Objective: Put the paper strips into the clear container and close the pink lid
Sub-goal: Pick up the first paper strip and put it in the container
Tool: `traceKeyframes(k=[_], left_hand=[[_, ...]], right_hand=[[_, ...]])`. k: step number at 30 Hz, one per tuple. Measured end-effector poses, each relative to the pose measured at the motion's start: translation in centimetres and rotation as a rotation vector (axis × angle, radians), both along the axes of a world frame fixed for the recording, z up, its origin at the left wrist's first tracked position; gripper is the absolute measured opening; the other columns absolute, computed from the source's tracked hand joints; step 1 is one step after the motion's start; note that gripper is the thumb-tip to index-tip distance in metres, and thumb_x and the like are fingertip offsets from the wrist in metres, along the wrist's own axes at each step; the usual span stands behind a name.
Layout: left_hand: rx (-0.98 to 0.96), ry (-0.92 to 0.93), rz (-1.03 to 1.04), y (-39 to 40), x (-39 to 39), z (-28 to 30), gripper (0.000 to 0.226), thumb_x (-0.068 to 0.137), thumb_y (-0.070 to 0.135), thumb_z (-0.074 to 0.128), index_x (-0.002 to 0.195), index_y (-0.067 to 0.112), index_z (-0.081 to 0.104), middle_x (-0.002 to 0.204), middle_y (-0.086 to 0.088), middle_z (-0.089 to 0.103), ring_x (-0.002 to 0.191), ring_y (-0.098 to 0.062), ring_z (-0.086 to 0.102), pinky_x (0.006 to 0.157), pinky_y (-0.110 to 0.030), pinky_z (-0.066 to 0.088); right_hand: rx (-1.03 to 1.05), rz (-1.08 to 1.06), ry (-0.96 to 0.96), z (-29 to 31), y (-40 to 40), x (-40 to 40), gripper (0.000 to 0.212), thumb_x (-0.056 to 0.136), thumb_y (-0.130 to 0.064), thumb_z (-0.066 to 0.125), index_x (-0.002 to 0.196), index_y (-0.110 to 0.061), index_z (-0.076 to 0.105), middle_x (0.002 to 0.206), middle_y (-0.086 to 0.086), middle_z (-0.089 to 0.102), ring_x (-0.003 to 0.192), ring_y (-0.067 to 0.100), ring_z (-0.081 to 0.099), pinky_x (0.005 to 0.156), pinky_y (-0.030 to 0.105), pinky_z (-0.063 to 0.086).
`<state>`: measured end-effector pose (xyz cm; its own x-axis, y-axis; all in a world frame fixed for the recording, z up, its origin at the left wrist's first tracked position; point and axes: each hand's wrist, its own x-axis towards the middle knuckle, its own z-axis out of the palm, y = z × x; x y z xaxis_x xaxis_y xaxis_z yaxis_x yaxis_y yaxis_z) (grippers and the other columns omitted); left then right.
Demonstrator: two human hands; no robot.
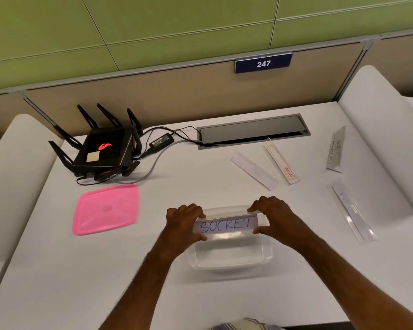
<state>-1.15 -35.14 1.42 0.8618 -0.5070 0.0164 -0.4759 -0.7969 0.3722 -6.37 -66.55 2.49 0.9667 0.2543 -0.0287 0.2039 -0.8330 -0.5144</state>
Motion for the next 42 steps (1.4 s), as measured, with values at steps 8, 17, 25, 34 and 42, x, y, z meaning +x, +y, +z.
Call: traceKeyframes(k=[8, 17, 25, 34, 42], left_hand=[[0.066, 0.031, -0.011, -0.6, 0.1, -1.2, 0.054, 0.054, 0.049, 0.092, 0.095, 0.028, 0.063, 0.094, 0.016, 0.063, 0.088, -0.012, 0.061, 0.077, -0.032, 0.020], [0.261, -0.014, -0.049, -2.0, 0.3, -1.8, 0.023, 0.072, 0.035, 0.085, 0.087, 0.026, 0.070, 0.087, 0.008, 0.065, 0.070, -0.019, 0.060, 0.073, -0.030, 0.014], [0.497, 0.012, -0.117, -2.8, 0.4, -2.4, 0.031, 0.053, 0.022, 0.093, 0.056, 0.025, 0.062, 0.057, 0.008, 0.058, 0.050, -0.016, 0.056, 0.070, -0.034, 0.021], [0.585, 0.092, -0.084, -3.3, 0.4, -3.2, 0.014, 0.078, 0.014, 0.075, 0.077, 0.023, 0.065, 0.074, 0.005, 0.068, 0.070, -0.021, 0.064, 0.092, -0.036, 0.031], [0.581, 0.059, -0.096, -3.4, 0.1, -3.3, 0.014, 0.087, 0.010, 0.060, 0.085, 0.023, 0.063, 0.084, 0.004, 0.067, 0.081, -0.022, 0.063, 0.099, -0.037, 0.029]], right_hand=[[-0.171, 0.003, -0.012, -0.3, 0.8, 0.4, 0.046, 0.074, -0.037, 0.086, 0.113, -0.024, 0.068, 0.110, -0.007, 0.065, 0.107, 0.019, 0.055, 0.089, 0.036, 0.034], [-0.499, 0.040, 0.029, -1.4, 2.2, 1.2, 0.017, 0.085, -0.028, 0.074, 0.102, -0.028, 0.075, 0.095, -0.006, 0.066, 0.096, 0.022, 0.058, 0.081, 0.040, 0.034], [-0.584, 0.050, 0.084, -1.3, 3.5, 1.1, 0.020, 0.077, -0.002, 0.063, 0.084, -0.021, 0.060, 0.081, -0.005, 0.063, 0.091, 0.023, 0.054, 0.079, 0.039, 0.029], [-0.615, 0.085, -0.033, -1.5, 4.1, 1.2, 0.034, 0.053, 0.012, 0.071, 0.059, -0.018, 0.057, 0.055, -0.002, 0.052, 0.066, 0.023, 0.054, 0.068, 0.038, 0.037], [-0.655, 0.108, -0.050, -2.3, 3.8, 0.9, 0.037, 0.046, 0.008, 0.079, 0.052, -0.020, 0.057, 0.049, -0.004, 0.050, 0.059, 0.021, 0.053, 0.065, 0.036, 0.041]])
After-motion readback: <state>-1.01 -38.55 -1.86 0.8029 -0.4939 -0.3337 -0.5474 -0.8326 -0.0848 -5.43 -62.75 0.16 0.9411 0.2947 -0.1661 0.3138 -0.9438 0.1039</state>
